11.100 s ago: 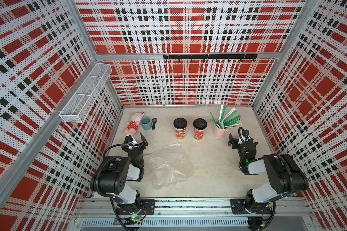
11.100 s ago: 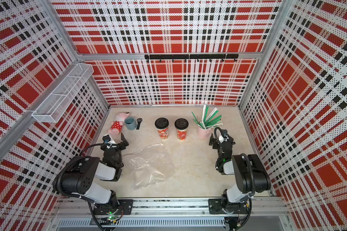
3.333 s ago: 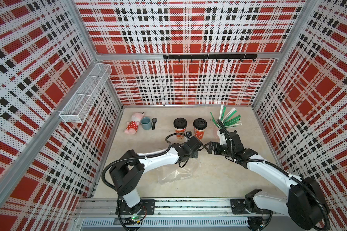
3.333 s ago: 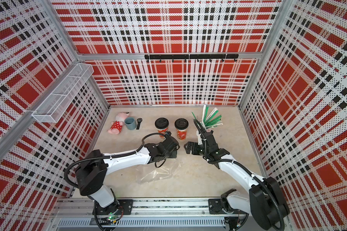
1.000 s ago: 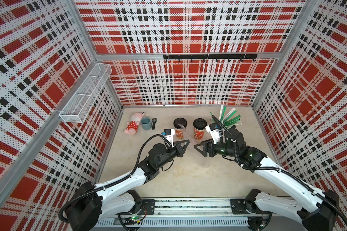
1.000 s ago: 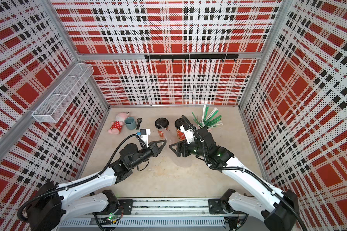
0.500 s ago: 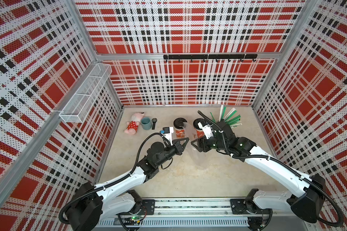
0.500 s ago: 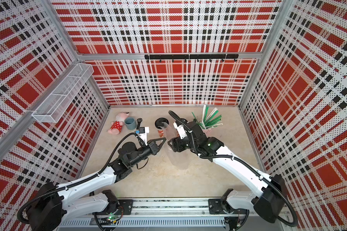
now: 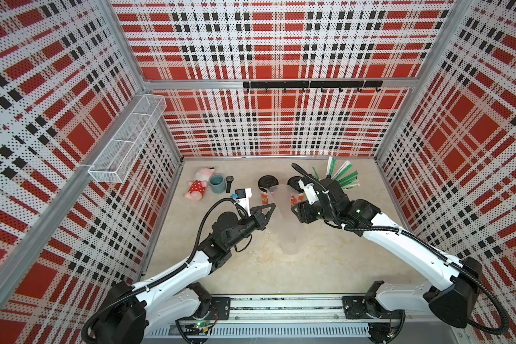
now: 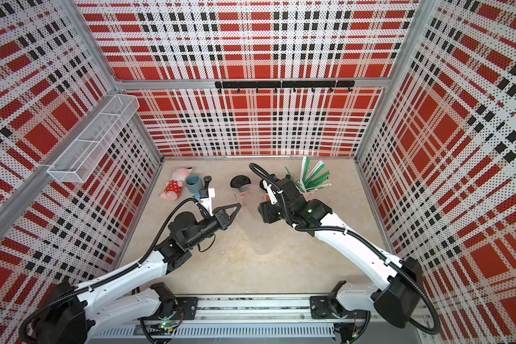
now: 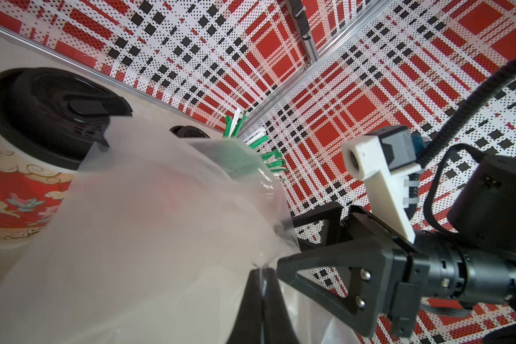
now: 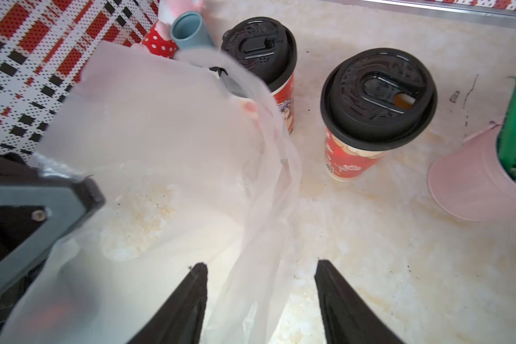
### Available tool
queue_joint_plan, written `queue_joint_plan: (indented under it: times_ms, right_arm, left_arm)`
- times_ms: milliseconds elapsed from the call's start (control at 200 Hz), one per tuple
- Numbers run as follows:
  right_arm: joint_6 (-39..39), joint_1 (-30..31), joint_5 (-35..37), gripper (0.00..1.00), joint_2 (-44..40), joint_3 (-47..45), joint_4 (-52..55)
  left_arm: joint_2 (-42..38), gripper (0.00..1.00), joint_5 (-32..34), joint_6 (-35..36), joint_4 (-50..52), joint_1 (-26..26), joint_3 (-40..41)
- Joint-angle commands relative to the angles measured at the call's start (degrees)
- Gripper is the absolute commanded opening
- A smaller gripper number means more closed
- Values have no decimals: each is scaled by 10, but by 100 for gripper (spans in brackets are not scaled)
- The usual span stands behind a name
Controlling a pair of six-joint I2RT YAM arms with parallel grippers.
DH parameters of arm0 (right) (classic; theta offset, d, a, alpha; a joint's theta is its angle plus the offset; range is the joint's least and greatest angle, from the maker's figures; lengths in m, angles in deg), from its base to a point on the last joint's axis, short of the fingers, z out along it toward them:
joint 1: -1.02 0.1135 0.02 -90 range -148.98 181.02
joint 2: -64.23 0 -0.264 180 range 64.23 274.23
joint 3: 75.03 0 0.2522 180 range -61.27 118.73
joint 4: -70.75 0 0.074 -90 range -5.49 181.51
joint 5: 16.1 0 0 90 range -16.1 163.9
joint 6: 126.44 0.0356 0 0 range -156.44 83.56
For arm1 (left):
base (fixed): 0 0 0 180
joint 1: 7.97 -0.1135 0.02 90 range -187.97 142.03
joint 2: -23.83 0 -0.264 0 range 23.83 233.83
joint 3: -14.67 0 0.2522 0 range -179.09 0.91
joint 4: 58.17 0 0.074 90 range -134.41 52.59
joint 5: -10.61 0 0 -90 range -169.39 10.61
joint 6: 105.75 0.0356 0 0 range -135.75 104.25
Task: Pack milk tea into plastic carrier bags
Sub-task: Adjust the plastic carrier bag at the center of the board.
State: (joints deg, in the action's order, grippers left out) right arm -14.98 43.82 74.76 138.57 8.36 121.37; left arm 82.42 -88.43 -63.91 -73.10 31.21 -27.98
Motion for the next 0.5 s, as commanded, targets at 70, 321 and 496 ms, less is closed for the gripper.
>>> queue_joint_plan:
  times_ms: [70, 321, 496]
  right_arm:
    - [-12, 3, 2, 63, 5, 25, 10]
    - [-42, 2, -55, 91, -10, 52, 2]
    - [-68, -21, -46, 100, -2, 86, 10]
  left_arm:
    - [-6, 0, -16, 4, 10, -10, 10]
    - [-15, 0, -22, 3, 13, -23, 23]
    - [-15, 0, -23, 2, 13, -27, 25]
